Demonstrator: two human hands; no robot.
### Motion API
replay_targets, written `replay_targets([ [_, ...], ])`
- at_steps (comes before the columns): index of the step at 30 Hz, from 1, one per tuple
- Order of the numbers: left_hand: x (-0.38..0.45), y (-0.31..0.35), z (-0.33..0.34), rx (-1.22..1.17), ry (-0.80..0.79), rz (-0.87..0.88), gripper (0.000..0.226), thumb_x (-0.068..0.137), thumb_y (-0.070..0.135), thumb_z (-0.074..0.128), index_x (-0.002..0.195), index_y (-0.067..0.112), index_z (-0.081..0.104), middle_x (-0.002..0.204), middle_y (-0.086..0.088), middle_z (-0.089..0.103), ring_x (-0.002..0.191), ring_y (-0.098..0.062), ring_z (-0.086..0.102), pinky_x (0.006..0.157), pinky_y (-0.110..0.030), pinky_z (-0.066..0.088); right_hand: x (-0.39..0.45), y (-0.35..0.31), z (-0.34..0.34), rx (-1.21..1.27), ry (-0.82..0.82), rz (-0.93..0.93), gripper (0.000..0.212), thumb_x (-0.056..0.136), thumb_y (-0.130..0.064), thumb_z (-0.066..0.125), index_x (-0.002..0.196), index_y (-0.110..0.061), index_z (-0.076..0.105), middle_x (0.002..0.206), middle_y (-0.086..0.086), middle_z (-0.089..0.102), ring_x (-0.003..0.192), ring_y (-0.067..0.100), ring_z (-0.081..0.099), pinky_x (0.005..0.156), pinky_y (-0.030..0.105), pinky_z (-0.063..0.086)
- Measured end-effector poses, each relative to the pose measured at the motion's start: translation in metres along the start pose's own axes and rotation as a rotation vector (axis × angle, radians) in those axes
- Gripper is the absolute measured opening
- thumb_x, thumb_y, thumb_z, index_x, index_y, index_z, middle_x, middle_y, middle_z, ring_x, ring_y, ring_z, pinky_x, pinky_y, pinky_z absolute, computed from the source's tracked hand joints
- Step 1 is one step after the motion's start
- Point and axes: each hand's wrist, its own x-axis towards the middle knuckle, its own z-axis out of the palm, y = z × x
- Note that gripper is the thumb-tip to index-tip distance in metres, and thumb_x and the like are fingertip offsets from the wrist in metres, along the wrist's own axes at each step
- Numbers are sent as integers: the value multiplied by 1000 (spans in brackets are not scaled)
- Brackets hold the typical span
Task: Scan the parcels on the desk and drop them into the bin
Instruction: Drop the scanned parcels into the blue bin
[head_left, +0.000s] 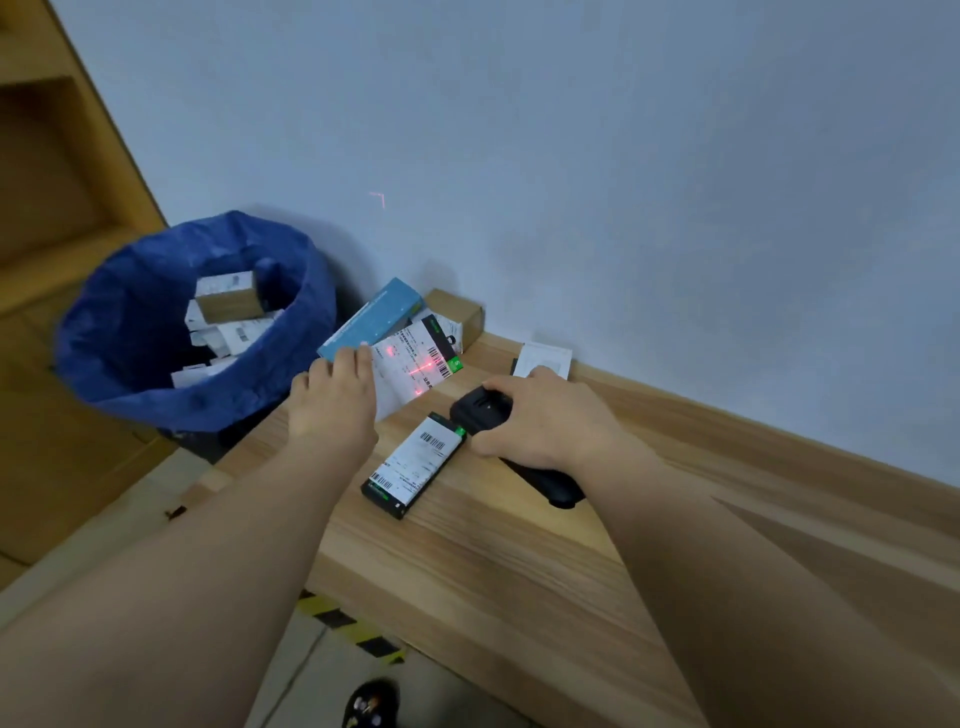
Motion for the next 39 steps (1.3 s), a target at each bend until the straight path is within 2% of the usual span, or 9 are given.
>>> replay_targets([
  [4,-6,-18,0,-13,29,-23,101,78,36,77,151,11,13,139,-7,39,123,-27,46,102,-40,42,3,-15,-6,-37,6,-25,63,81,-57,65,139,-41,47,121,1,48,96,20,47,77,31,41],
  [9,-12,-58,8,-30,33,-75,101,79,33,77,153,14,11,141,-8,38,127,-30,45,103,-42,41,11,-49,-9,-114,5,-63,53,80,-57,65,127,-35,57,100,-6,49,92,18,51,74,32,45],
  [17,-13,-174,28,-29,26,-179,96,81,34,75,151,18,12,145,-6,34,129,-28,41,105,-41,38,42,-156,4,-214,-63,-175,61,82,-55,62,140,-41,50,132,0,57,116,22,54,92,35,48],
  [22,-11,-266,43,-36,27,-235,101,80,37,76,153,18,9,143,-6,34,128,-28,41,104,-41,39,68,-243,20,-155,-61,-221,56,82,-53,63,134,-35,57,129,4,61,114,23,56,95,35,49],
  [26,-7,-345,53,-51,-7,-314,105,82,39,75,155,18,3,146,-5,32,132,-28,38,105,-39,37,93,-315,38,-60,-37,-255,67,76,-53,67,140,-44,50,128,4,56,111,25,57,94,37,50],
  [30,-3,-407,61,-97,-35,-385,101,84,42,72,155,18,5,148,-8,31,131,-30,39,102,-41,39,119,-376,57,4,-28,-295,64,75,-50,69,137,-46,51,113,0,45,105,25,54,87,33,46],
  [32,-1,-431,65,-139,-55,-429,101,83,45,71,155,18,5,147,-9,31,130,-30,39,101,-41,39,134,-402,70,34,-41,-326,62,76,-50,69,135,-46,52,116,-1,44,102,23,52,84,32,44],
  [37,22,-483,78,-204,-94,-536,101,82,49,71,154,21,6,144,-10,31,127,-31,40,96,-40,41,186,-459,105,177,-20,-350,73,75,-51,70,143,-42,45,139,0,44,123,25,49,91,36,43],
  [39,39,-502,86,-233,-94,-567,101,80,48,73,153,22,9,142,-9,32,125,-30,40,93,-39,41,210,-481,115,241,11,-360,70,76,-50,68,141,-43,45,134,0,45,114,22,47,88,36,41],
])
